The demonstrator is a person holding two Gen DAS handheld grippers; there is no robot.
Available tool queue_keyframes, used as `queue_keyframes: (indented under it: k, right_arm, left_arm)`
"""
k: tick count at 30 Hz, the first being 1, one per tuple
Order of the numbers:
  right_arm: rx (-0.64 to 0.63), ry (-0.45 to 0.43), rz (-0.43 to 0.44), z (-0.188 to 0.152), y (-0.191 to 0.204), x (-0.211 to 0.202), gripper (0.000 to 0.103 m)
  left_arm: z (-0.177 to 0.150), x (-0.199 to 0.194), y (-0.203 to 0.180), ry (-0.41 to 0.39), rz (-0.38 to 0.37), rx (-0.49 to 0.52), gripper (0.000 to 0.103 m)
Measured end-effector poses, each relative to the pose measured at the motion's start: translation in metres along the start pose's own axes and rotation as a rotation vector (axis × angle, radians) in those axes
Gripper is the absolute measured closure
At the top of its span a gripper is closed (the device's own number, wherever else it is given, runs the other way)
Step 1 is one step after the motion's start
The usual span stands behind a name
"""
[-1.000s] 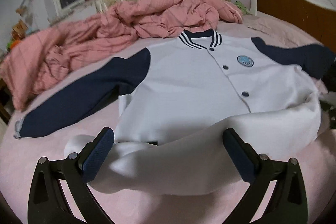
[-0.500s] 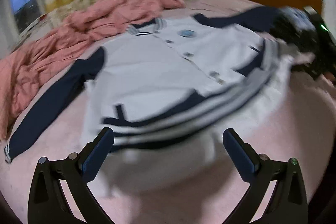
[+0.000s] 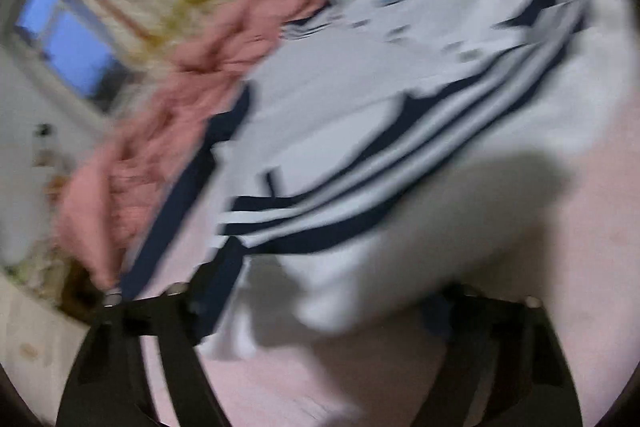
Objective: Fold large clothes
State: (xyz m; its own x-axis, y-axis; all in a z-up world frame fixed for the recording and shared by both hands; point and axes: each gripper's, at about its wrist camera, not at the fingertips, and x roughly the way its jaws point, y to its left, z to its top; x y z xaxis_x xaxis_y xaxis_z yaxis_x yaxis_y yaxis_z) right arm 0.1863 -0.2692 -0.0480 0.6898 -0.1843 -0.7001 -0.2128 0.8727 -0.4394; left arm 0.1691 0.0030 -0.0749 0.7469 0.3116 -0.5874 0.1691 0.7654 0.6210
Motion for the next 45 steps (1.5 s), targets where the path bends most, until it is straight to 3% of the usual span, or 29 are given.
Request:
queue_keyframes:
  k: [1,4,6,10,13,18,23,25,27,31,36,41,44,45]
  right_arm:
    - [0.018,-0.006,-0.019,0.001,0.000,0.002,0.076]
    - [0.055,-0.020,-0.039,0.001,-0.001,0.001,0.086]
    - [0.100,-0.033,-0.021,-0.002,-0.005,-0.007,0.090]
    - [0.184,-0.082,-0.023,-0.015,-0.012,-0.032,0.092]
    - [0.236,-0.103,-0.016,-0.027,-0.017,-0.055,0.092]
    - [0.294,-0.073,0.052,-0.064,-0.015,-0.104,0.092]
    - [0.248,-0.061,0.042,-0.095,0.005,-0.138,0.091]
    - [0.205,-0.070,0.018,-0.098,0.012,-0.142,0.091]
    - [0.211,-0.088,0.005,-0.089,0.009,-0.141,0.091]
    - [0.371,-0.129,0.099,-0.045,-0.028,-0.130,0.091]
    - [0.496,-0.060,0.232,0.016,-0.064,-0.069,0.091]
    - [0.463,0.056,0.262,0.057,-0.068,0.000,0.091]
    - [0.419,0.087,0.252,0.068,-0.066,0.026,0.090]
    - [0.406,0.093,0.249,0.070,-0.065,0.031,0.089]
  left_arm:
    - [0.000,0.010,0.004,0.021,-0.002,-0.033,0.050]
    - [-0.006,0.017,0.023,0.014,-0.045,-0.151,0.078]
    - [-0.010,0.002,0.031,-0.038,-0.013,-0.186,0.086]
    - [-0.014,-0.026,0.041,-0.102,0.004,-0.232,0.091]
    - [-0.025,-0.053,0.045,-0.122,-0.014,-0.274,0.091]
    - [-0.061,-0.095,0.044,-0.071,-0.087,-0.313,0.091]
    - [-0.084,-0.118,0.038,-0.005,-0.128,-0.332,0.088]
    - [-0.080,-0.118,0.042,-0.016,-0.140,-0.343,0.088]
    - [-0.071,-0.113,0.051,-0.012,-0.164,-0.375,0.088]
    - [-0.040,-0.089,0.082,0.034,-0.277,-0.483,0.088]
    - [0.007,-0.026,0.117,0.128,-0.421,-0.558,0.086]
    - [0.037,0.043,0.115,0.275,-0.500,-0.528,0.083]
    - [0.049,0.068,0.113,0.313,-0.510,-0.493,0.069]
    - [0.052,0.070,0.114,0.310,-0.488,-0.476,0.057]
